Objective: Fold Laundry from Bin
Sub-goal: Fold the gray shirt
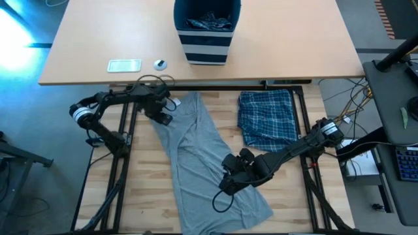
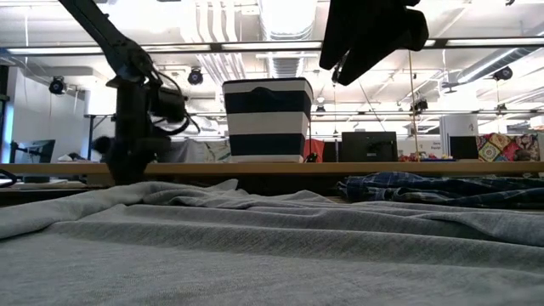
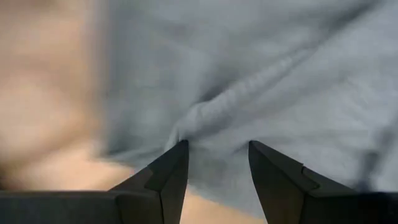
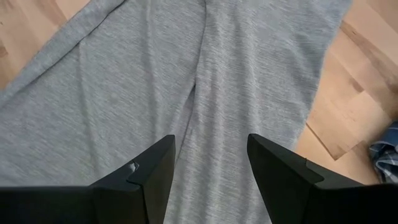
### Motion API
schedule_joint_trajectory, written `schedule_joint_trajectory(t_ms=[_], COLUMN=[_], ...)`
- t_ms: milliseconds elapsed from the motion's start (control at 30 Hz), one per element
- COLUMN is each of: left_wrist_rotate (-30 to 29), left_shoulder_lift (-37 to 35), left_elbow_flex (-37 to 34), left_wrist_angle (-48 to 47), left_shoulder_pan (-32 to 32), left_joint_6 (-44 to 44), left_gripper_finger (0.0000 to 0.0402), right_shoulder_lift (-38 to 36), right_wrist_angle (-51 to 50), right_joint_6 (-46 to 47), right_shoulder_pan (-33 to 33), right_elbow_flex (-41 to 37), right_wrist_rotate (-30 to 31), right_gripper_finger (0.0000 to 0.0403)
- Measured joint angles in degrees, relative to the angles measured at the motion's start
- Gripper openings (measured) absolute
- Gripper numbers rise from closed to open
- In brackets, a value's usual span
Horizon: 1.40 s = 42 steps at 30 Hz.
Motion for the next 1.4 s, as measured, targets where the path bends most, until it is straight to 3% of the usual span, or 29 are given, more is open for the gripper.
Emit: schedule_joint_trajectory(t_ms=[133, 200, 333, 467, 667, 833, 933, 1100, 1200, 1400], left_wrist_rotate=[-14.1, -15.82, -6.37, 2.91, 4.9, 5.07, 5.47, 15.75, 16.92, 14.9], left_shoulder_lift=[-2.12, -2.56, -3.3, -3.31, -3.48, -7.22, -12.59, -25.01, -30.97, -34.63], left_elbow_flex=[4.56, 7.1, 10.48, 8.76, 1.7, -1.8, -4.26, -9.15, -10.79, -12.45], left_wrist_angle=[-0.64, -0.62, -2.19, -4.61, -2.79, -2.05, -2.14, 0.56, 1.25, 2.61], left_shoulder_pan=[3.61, 5.66, 7.14, 6.62, 4.46, 2.16, -0.03, -8.09, -16.78, -37.48], left_joint_6=[3.43, 4.1, 4.31, 4.27, 2.73, 2.15, 0.51, 0.85, -3.18, -35.35], left_gripper_finger=[0.0154, 0.0154, 0.0154, 0.0154, 0.0154, 0.0154, 0.0154, 0.0154, 0.0154, 0.0154], right_shoulder_lift=[0.0, 0.0, 0.0, 0.0, 0.31, 3.72, 7.18, 12.41, 14.49, 14.88], right_wrist_angle=[0.03, 0.02, 0.06, 0.2, 1.9, 15.37, 22.5, 25.0, 25.24, 23.36], right_joint_6=[1.33, 2.11, 3.85, 4.49, 1.09, -12.09, -15.27, -20.86, -26.0, -22.16], right_shoulder_pan=[0.0, 0.0, 0.13, 0.13, -1.19, -7.76, -10.53, -8.81, -5.71, -2.7], right_elbow_flex=[0.0, 0.0, 0.0, 0.0, -0.04, -0.04, 0.49, 3.23, 4.91, 5.73], right_wrist_rotate=[-0.21, -0.23, -0.34, -0.27, -0.46, -8.31, -12.13, -13.49, -13.88, -12.28], right_gripper_finger=[0.0199, 0.0199, 0.0199, 0.0199, 0.0199, 0.0195, 0.0187, 0.0179, 0.0178, 0.0178])
